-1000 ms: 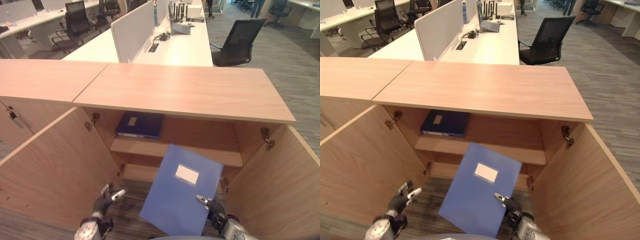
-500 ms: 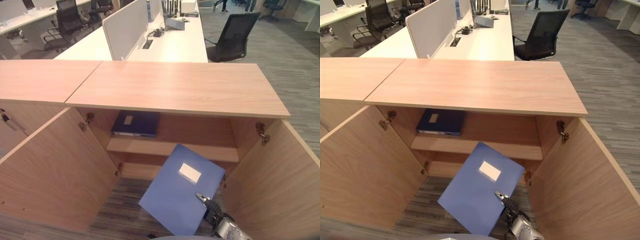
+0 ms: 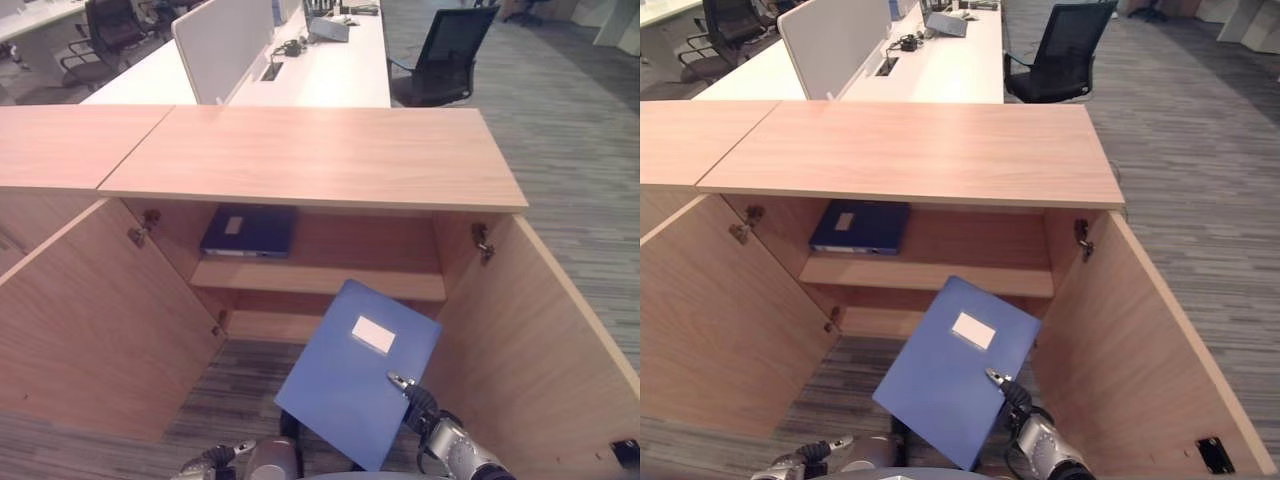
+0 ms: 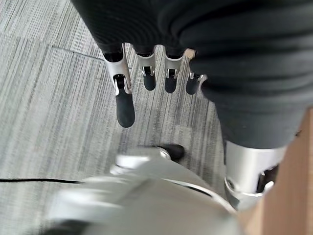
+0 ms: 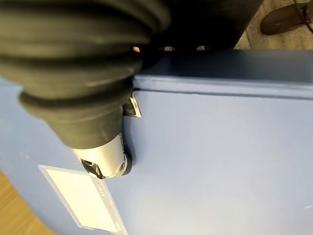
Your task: Put the empty folder in the office cabinet
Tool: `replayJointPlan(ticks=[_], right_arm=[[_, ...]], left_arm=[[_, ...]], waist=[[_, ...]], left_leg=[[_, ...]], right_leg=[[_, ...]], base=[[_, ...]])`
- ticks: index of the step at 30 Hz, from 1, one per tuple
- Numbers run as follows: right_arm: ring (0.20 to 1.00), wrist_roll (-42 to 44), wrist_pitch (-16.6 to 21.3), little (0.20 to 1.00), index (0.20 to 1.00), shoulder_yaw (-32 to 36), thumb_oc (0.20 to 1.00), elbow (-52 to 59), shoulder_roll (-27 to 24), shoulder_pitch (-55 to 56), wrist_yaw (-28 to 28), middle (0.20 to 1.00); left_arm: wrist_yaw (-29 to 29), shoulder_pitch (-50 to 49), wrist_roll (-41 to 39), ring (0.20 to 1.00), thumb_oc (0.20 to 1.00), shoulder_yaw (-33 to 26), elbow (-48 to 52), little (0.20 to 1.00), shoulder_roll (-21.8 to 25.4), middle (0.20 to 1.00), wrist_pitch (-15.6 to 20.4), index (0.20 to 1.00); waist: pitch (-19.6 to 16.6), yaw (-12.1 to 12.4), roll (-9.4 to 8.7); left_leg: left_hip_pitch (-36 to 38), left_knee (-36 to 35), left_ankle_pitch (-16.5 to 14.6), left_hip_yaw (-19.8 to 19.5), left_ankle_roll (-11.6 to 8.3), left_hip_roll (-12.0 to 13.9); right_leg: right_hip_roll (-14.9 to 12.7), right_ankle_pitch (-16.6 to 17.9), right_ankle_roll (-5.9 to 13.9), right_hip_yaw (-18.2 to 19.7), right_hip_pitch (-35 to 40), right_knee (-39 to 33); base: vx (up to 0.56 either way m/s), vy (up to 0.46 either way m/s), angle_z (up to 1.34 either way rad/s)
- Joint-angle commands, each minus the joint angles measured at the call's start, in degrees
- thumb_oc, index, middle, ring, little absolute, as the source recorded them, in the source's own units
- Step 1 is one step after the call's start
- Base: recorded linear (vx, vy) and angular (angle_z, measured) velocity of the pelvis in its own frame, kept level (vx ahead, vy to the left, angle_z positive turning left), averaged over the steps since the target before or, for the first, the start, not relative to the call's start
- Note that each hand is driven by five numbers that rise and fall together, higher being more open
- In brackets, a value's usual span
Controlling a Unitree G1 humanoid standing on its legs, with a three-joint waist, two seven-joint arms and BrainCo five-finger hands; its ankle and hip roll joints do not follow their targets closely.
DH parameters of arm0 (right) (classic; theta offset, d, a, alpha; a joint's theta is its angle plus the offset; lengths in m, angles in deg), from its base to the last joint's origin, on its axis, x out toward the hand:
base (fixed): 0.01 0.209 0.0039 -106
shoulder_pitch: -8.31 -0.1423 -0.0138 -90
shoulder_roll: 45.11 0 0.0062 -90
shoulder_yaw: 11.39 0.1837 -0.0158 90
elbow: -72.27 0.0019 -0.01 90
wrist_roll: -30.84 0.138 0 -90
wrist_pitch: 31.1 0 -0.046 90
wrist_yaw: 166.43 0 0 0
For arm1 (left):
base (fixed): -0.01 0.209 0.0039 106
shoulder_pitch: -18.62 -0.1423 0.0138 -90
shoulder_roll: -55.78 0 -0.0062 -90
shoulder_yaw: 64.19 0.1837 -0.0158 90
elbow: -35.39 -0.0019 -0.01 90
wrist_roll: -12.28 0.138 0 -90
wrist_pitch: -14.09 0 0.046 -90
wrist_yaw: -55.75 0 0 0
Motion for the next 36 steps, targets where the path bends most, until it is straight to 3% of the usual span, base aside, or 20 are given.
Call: replayJointPlan(ticks=[1,7,11,14,15,16,18,20,22,23,24,27,33,34,36], right_arm=[[0.2,3.7,2.8,0.2,0.2,1.0,0.2,5.6,2.3,-1.1,1.8,0.2],[0.2,1.9,2.3,0.2,0.2,1.1,0.2,4.3,2.7,-0.2,2.2,0.2],[0.2,0.3,1.9,0.2,0.2,0.7,0.2,3.8,3.7,-0.1,2.2,0.2],[0.2,-1.1,1.4,0.2,0.2,0.1,0.2,4.1,4.1,-0.3,2.6,0.2],[0.2,-1.5,1.5,0.2,0.2,0.0,0.2,4.3,4.0,-0.5,2.5,0.2],[0.2,-1.5,1.8,0.2,0.2,-0.2,0.2,5.8,3.6,-0.7,2.6,0.2],[0.2,-1.5,2.5,0.2,0.2,-0.4,0.2,7.0,3.4,-0.8,2.6,0.2],[0.2,-1.4,3.3,0.2,0.2,-0.8,0.2,10.4,3.2,-0.7,2.9,0.2],[0.2,-1.1,3.9,0.2,0.2,-1.3,0.2,14.2,2.6,-0.6,3.1,0.2],[0.2,0.0,5.0,0.2,0.2,-1.7,0.2,17.0,2.0,-0.8,3.0,0.2],[0.2,0.0,5.0,0.2,0.2,-1.7,0.2,17.1,2.0,-0.8,3.0,0.2],[0.2,4.7,8.7,0.2,0.2,1.2,0.2,21.6,1.6,-1.6,1.1,0.2],[0.2,9.7,14.9,0.2,0.2,7.4,0.2,24.9,1.1,-6.7,-3.2,0.2],[0.2,11.9,17.8,0.2,0.2,9.6,0.2,24.7,1.5,-10.5,-4.6,0.2],[0.2,13.1,19.5,0.2,0.2,11.0,0.2,24.0,1.6,-13.4,-5.3,0.2]], left_arm=[[1.4,-3.7,4.4,1.0,1.0,-1.0,-1.0,1.0,0.0,1.0,0.8,1.0],[2.2,-5.0,6.6,1.0,1.0,-0.8,-1.6,1.0,-0.5,1.0,1.1,1.0],[2.8,-3.8,6.8,1.0,1.0,-0.4,-2.1,1.0,-0.7,1.0,0.9,1.0],[3.2,-2.4,7.2,1.0,1.0,0.3,-1.8,1.0,-1.0,1.0,0.8,1.0],[3.5,-1.9,7.5,1.0,1.0,0.7,-1.4,1.0,-1.3,1.0,0.8,1.0],[4.0,-0.7,8.5,1.0,1.0,2.5,-0.5,1.0,-1.8,1.0,1.0,1.0],[4.2,-0.2,8.9,1.0,1.0,3.5,0.0,1.0,-1.8,1.0,1.2,1.0],[4.8,0.6,9.0,1.0,1.0,4.4,0.8,1.0,-2.1,1.0,1.7,1.0],[5.1,0.9,9.2,1.0,1.0,4.8,1.5,1.0,-2.6,1.0,2.1,1.0],[5.3,0.9,9.3,1.0,1.0,5.4,2.0,1.0,-3.0,1.0,2.6,1.0],[5.3,0.9,9.4,1.0,1.0,5.4,2.0,1.0,-3.0,1.0,2.6,1.0],[5.9,-0.8,11.5,1.0,1.0,5.9,2.5,1.0,-3.5,1.0,2.9,1.0],[6.6,-3.9,13.3,1.0,1.0,5.7,2.0,1.0,-4.2,1.0,2.7,1.0],[7.3,-4.1,12.8,1.0,1.0,6.5,3.0,1.0,-3.7,1.0,3.1,1.0],[7.8,-3.4,12.0,1.0,1.0,7.0,3.7,1.0,-3.2,1.0,3.4,1.0]], waist=[[-2.1,0.2,0.18],[-4.7,-0.6,0.96],[-5.9,-0.7,1.49],[-5.5,-0.4,2.07],[-5.0,-0.5,2.34],[-3.0,-1.4,2.94],[-1.9,-1.7,3.35],[-0.4,-2.2,3.76],[0.6,-2.6,4.08],[1.7,-2.9,3.57],[1.7,-2.9,3.62],[2.9,-2.7,1.79],[3.5,-1.0,1.51],[4.9,0.0,1.59],[6.4,0.4,1.68]], left_leg=[[2.1,-1.4,2.3,0.5,3.17,-0.9],[7.0,-4.7,0.2,1.0,4.84,-3.5],[9.9,-5.0,-2.7,2.4,6.8,-5.3],[12.3,-5.0,-4.8,3.6,8.26,-6.1],[12.9,-5.0,-5.4,3.9,8.85,-6.5],[14.0,-5.0,-6.1,4.1,10.06,-7.1],[14.3,-5.0,-6.6,4.5,10.22,-6.7],[15.2,-5.0,-7.9,5.0,9.74,-6.1],[15.3,-4.9,-8.1,5.2,9.24,-4.8],[15.8,-4.9,-8.3,4.8,8.84,-4.3],[15.8,-4.9,-8.3,4.8,8.81,-4.3],[16.1,-5.0,-8.9,3.3,8.4,-4.9],[11.8,-4.1,-8.5,1.4,8.01,-4.1],[8.9,-1.7,-8.8,0.2,7.91,-3.5],[5.7,2.0,-9.7,-0.4,7.89,-3.2]], right_leg=[[1.1,-0.5,8.93,3.5,4.9,-4.8],[-2.0,-2.2,10.55,4.3,7.1,-4.8],[-5.4,-3.1,12.24,4.6,7.1,-0.3],[-8.7,-1.4,14.26,4.3,4.1,8.0],[-10.1,0.9,14.97,4.5,2.4,11.6],[-12.6,5.5,14.87,4.0,-2.1,20.6],[-13.9,5.6,14.18,2.2,-4.4,24.0],[-16.7,3.6,14.1,-2.8,-6.3,25.3],[-15.8,1.8,13.32,-6.1,-7.6,20.9],[-13.1,1.8,13.18,-6.5,-9.1,15.8],[-13.0,1.8,13.14,-6.6,-9.1,15.7],[-9.0,4.5,14.19,-4.8,-9.8,5.8],[-7.3,6.3,13.88,-5.9,-9.5,0.8],[-7.5,6.0,13.65,-6.4,-10.4,1.4],[-8.1,5.6,13.42,-6.6,-12.2,3.0]], base=[[0.22,0.178,-0.32],[0.23,0.2,-0.12],[0.21,0.204,-0.04],[0.17,0.223,-0.34],[0.08,0.31,-0.48],[0.09,0.327,-0.43],[0.03,0.187,-0.24],[0.04,0.067,-0.12],[0.05,-0.046,-0.23],[0.05,-0.084,-0.12],[0.06,-0.103,-0.07],[0.09,-0.101,0.21],[0.0,-0.097,0.32],[-0.05,-0.066,0.24],[-0.16,-0.077,0.22]])
